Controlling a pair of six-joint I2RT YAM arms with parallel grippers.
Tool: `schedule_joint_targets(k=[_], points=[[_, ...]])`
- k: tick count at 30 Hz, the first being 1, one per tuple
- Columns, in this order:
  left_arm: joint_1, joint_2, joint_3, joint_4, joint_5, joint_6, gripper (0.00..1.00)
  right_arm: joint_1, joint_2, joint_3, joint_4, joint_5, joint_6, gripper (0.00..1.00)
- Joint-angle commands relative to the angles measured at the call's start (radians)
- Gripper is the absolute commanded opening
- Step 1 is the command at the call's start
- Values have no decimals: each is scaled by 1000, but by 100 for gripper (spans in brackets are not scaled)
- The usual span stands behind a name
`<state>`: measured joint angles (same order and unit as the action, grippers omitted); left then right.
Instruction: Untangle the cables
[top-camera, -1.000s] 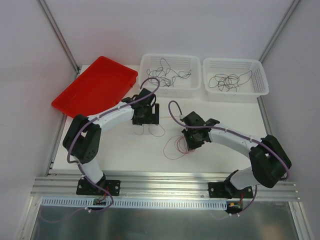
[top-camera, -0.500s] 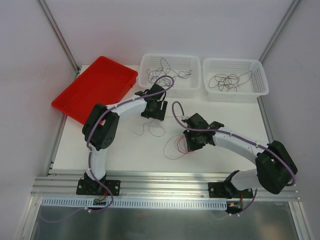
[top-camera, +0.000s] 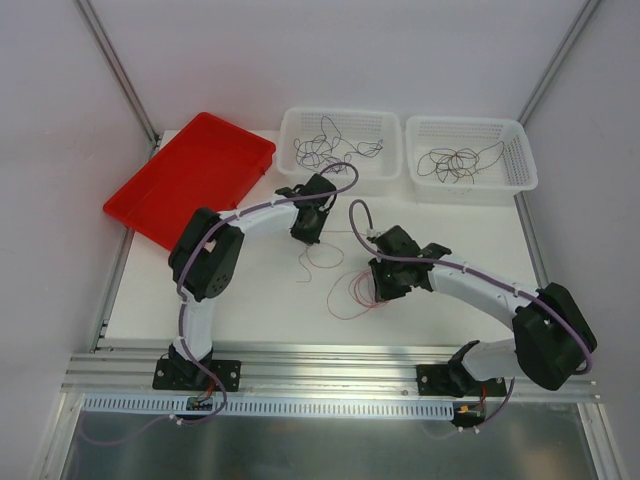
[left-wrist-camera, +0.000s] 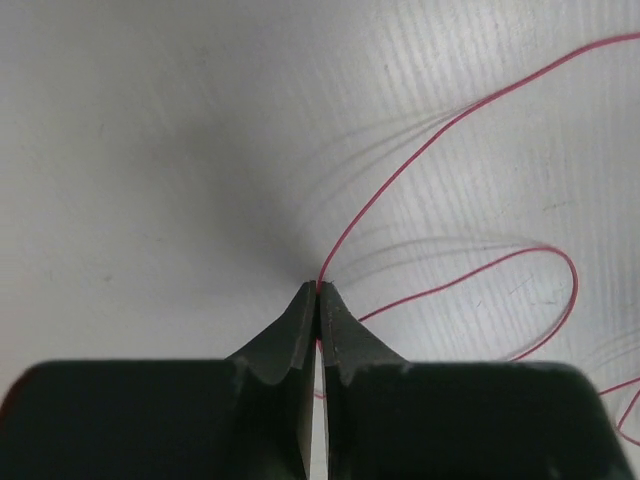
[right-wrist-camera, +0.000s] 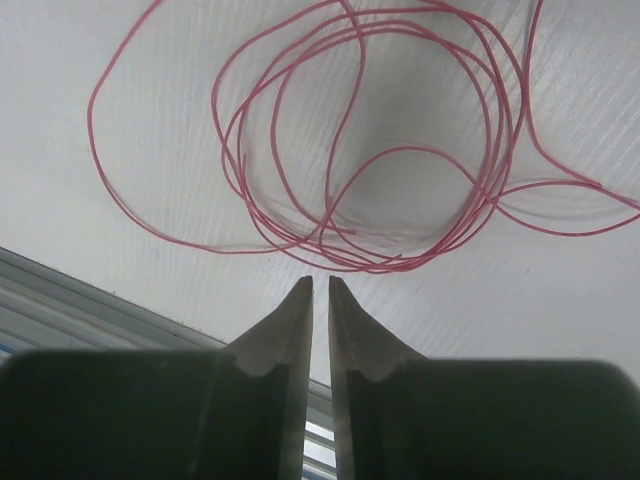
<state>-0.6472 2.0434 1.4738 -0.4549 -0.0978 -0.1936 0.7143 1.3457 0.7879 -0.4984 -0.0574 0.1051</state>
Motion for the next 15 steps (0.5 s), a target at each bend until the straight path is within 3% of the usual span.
schedule_joint_targets(k=[1, 8, 15], points=[[1, -158, -38, -25, -62, -3, 0, -38, 20, -30, 23, -42, 39, 14], [49, -444, -35, -117, -89, -89, 0, -137, 62, -93, 64, -119, 79, 15], [80, -629, 103, -228, -95, -90, 0, -222, 86, -131, 83, -165, 96, 15]])
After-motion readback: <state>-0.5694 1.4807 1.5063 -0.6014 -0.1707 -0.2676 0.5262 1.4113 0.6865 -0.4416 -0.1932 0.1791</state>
